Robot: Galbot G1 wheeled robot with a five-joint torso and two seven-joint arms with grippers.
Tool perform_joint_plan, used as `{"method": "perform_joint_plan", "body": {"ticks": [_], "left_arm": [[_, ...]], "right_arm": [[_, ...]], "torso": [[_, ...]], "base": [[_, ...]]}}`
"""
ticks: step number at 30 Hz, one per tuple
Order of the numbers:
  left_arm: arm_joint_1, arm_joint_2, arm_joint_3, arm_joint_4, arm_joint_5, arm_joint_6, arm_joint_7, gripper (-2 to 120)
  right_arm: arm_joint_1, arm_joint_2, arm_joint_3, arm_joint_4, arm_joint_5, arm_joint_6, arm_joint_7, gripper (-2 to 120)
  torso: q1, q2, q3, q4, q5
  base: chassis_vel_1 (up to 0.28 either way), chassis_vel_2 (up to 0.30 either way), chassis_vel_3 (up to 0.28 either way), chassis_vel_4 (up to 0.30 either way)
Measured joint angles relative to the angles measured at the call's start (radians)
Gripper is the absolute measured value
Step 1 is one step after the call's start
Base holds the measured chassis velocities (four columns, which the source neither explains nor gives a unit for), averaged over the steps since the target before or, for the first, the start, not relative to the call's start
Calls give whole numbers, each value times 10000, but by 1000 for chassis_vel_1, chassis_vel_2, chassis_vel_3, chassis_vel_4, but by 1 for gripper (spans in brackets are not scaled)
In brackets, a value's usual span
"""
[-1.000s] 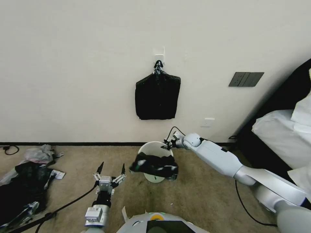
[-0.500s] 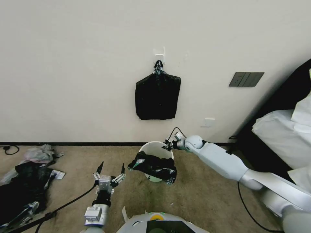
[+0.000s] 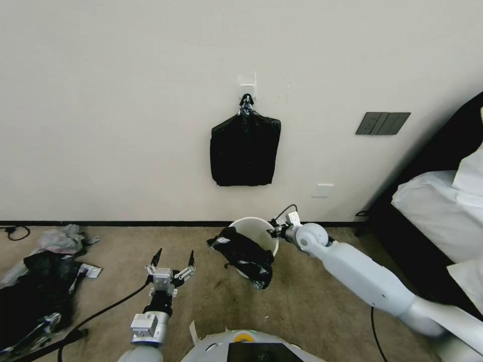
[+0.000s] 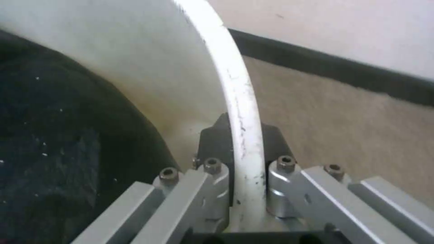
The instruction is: Place a trash bag onto the trash bin.
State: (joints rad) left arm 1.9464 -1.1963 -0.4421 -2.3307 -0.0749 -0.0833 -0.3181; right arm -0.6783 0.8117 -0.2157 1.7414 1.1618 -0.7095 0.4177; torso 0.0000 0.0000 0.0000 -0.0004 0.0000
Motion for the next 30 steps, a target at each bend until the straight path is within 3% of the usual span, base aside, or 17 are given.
{"method": "perform_joint_plan", "body": {"ticks": [2,6,9,19,30], "left_arm": [[-124,85,64,-6,-115,98,0,100],[-237,154,143,-9,-196,182,0,100],[-404,275,214,-7,-357,277,1,100],[-598,387,152,78,-679,367,1,100],[-775,261,196,125,-748,363,1,100]], "right_arm": [[-584,5,528,550,720,14,1250,3],[-1116,84,1098,1017,1220,101,2349,3],[-1888,382,1904,1723,1964,528,3986,3],[-3239,1317,3119,2697,2474,1587,5538,3],[-4786,2703,3514,3484,1275,2294,6246,3]], "torso": [[0,0,0,3,1],[0,0,0,6,-2],[0,0,0,2,0],[0,0,0,3,-1],[0,0,-1,4,-2]], "base": [[0,0,0,0],[0,0,0,0],[0,0,0,0],[0,0,0,0],[0,0,0,0]]}}
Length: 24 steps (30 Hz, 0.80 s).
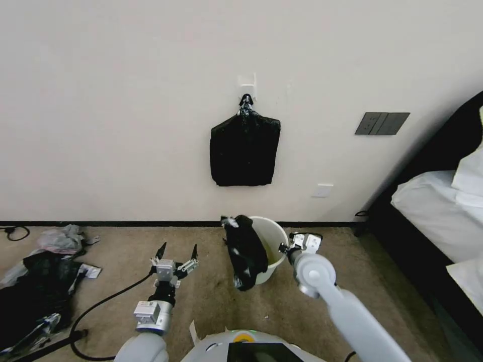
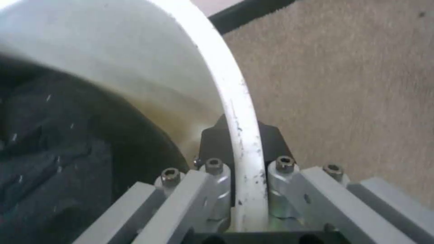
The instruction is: Place a trash bag onto the trash bin.
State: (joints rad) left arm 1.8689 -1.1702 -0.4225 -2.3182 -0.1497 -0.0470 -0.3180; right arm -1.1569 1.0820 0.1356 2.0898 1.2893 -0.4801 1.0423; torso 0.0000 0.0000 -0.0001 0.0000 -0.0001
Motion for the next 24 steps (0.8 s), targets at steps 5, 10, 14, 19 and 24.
{"method": "perform_joint_plan", "body": {"ticks": [5,10,14,19,24], "left_arm": [[-58,-16,6,34,-27,1,1,100],[-124,-70,15,76,-45,2,2,100],[-180,-95,44,132,-48,1,2,100],[-231,-107,80,171,-50,0,1,100],[-257,-119,141,184,-50,0,1,100]], "right_arm": [[-336,372,-185,-13,-583,34,110,3],[-479,558,-317,-185,-850,90,147,3],[-527,564,-376,-296,-864,118,147,3],[-605,592,-398,-390,-847,123,146,3],[-634,441,-370,-244,-816,93,124,20]], "torso": [[0,0,0,1,0],[0,0,0,1,0],[0,0,0,2,1],[0,0,0,0,2],[0,1,0,1,2]], "base": [[0,0,0,0],[0,0,0,0],[0,0,0,0],[0,0,0,0],[0,0,0,0]]}}
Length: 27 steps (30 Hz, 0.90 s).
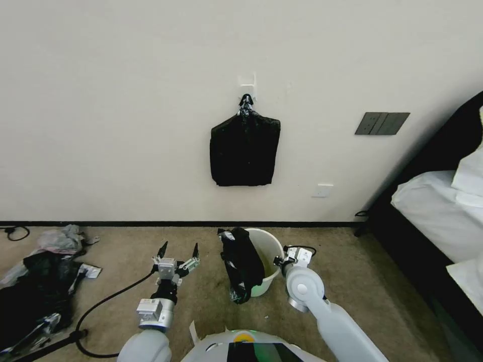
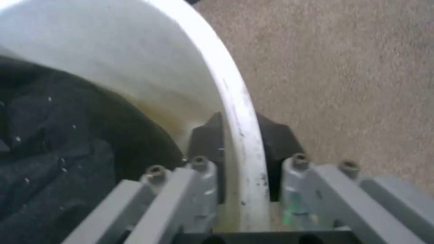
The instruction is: Place a trash bag onto the trash bin.
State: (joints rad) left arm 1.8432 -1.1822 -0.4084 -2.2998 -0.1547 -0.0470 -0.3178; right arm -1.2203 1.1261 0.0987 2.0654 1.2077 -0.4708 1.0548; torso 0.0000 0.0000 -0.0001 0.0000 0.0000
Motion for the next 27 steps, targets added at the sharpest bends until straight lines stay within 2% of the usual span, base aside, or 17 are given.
{"method": "perform_joint_plan", "body": {"ticks": [2,3,6,7,11,12,14,15,17,19,20,23,24,27], "left_arm": [[-9,-4,8,12,0,0,-1,100],[-9,-4,8,12,0,0,-1,100],[-45,-2,12,37,-8,1,-2,100],[-45,-2,12,37,-8,1,-2,100],[-131,1,-2,113,-94,26,-31,100],[-131,1,-2,113,-94,26,-31,100],[-149,13,-25,144,-168,71,-78,100],[-149,13,-25,144,-168,71,-78,100],[-167,69,-53,163,-289,190,-116,100],[-199,101,-64,191,-352,265,-135,100],[-199,101,-64,191,-352,265,-135,100],[-223,116,-83,197,-409,352,-151,100],[-223,116,-83,197,-409,352,-151,100],[-210,64,-105,166,-412,388,-157,100]], "right_arm": [[-70,-153,57,184,-42,-65,-39,28],[-70,-153,57,184,-42,-65,-39,28],[-271,-441,162,592,-602,-184,-253,41],[-271,-441,162,592,-602,-184,-253,41],[-657,-944,464,1617,-1777,-366,-744,61],[-657,-944,464,1617,-1777,-366,-744,61],[-967,-1279,571,2165,-3003,-468,-1704,71],[-967,-1279,571,2165,-3003,-468,-1704,71],[-1192,-1679,282,2746,-4249,-749,-3736,83],[-1022,-1883,-197,3013,-4516,-1190,-5130,92],[-1022,-1883,-197,3013,-4516,-1190,-5130,92],[-246,-2035,-962,3053,-4498,-1973,-6527,99],[-246,-2035,-962,3053,-4498,-1973,-6527,99],[629,-2073,-1856,2752,-4122,-2376,-7070,100]], "torso": [[0,-1,0,0,0],[0,-1,0,0,0],[0,0,0,0,0],[0,0,0,0,0],[0,0,0,0,0],[0,0,0,0,0],[0,0,0,-1,-1],[0,0,0,-1,-1],[-1,0,0,-3,-1],[-1,0,0,-2,-1],[-1,0,0,-2,-1],[0,0,1,1,0],[0,0,1,1,0],[0,0,1,2,0]], "base": [[0,0,0,0],[0,0,0,0],[0,0,0,0],[0,0,0,0],[0,0,0,0],[0,0,0,0],[0,0,0,0],[0,0,0,0],[0,0,0,0],[0,0,0,0],[0,0,0,0],[0,0,0,0],[0,0,0,0],[0,0,0,0]]}}
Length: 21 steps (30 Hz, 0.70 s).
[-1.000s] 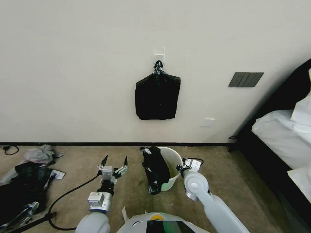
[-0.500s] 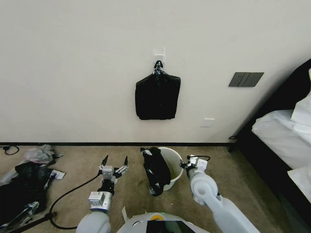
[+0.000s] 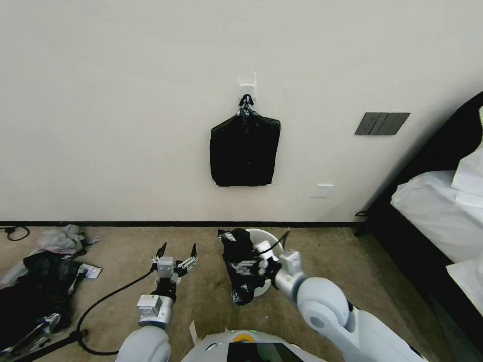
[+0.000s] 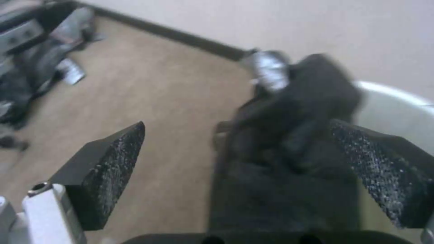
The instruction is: Place a trash bag onto the trash bin.
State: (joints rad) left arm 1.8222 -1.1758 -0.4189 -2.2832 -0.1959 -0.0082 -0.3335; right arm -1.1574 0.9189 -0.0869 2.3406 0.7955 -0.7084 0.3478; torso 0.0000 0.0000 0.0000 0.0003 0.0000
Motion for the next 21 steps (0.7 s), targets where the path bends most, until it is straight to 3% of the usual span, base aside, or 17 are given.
{"method": "perform_joint_plan", "body": {"ticks": [7,11,21], "left_arm": [[5,-62,6,-17,11,13,-1,100],[-71,-89,46,-2,22,33,-2,100],[-238,-174,170,22,44,74,-1,100]], "right_arm": [[449,74,-762,-608,100,-29,-80,100],[647,240,-1135,-966,-149,-28,-75,93],[1047,254,-1662,-1453,-1090,-3,-59,53]], "torso": [[1,0,0,-2,2],[1,0,0,-5,0],[0,0,0,-3,-1]], "base": [[0,0,0,0],[0,0,0,0],[0,0,0,0]]}}
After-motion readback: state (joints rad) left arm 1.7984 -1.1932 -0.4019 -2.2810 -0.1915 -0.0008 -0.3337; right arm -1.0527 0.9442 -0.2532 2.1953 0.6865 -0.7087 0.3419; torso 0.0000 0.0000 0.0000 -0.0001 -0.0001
